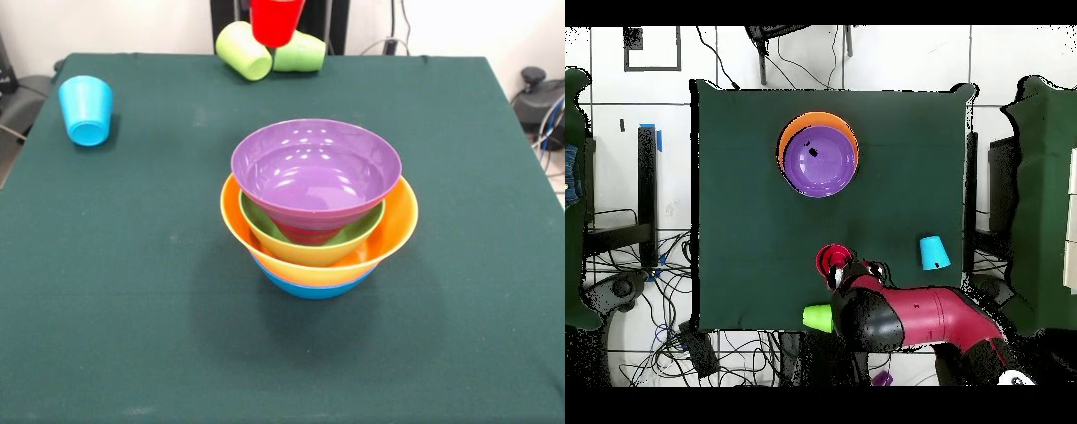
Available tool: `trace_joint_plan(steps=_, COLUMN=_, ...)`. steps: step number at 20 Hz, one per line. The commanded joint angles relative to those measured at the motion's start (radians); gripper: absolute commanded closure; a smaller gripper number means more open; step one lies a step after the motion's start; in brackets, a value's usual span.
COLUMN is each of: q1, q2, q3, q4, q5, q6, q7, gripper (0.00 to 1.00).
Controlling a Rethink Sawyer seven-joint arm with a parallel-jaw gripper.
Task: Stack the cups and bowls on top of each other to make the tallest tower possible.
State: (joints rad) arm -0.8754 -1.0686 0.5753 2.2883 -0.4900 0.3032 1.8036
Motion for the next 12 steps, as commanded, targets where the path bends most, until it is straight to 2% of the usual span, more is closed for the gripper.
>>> trace_joint_plan(steps=1, q1=0.015, q2=0.086, q3=-0.084, q4=0.041, q5=-0.059, q6=-0.067, q7=0.106, gripper=1.00)
trace_joint_plan(steps=6, q1=-0.034, q2=0.155, q3=-0.219, q4=0.143, q5=-0.170, q6=-0.231, q7=0.143, gripper=1.00)
trace_joint_plan(steps=10, q1=-0.044, q2=0.205, q3=-0.328, q4=0.167, q5=-0.293, q6=-0.330, q7=0.126, gripper=1.00)
trace_joint_plan(steps=12, q1=-0.038, q2=0.223, q3=-0.385, q4=0.166, q5=-0.339, q6=-0.349, q7=0.124, gripper=1.00)
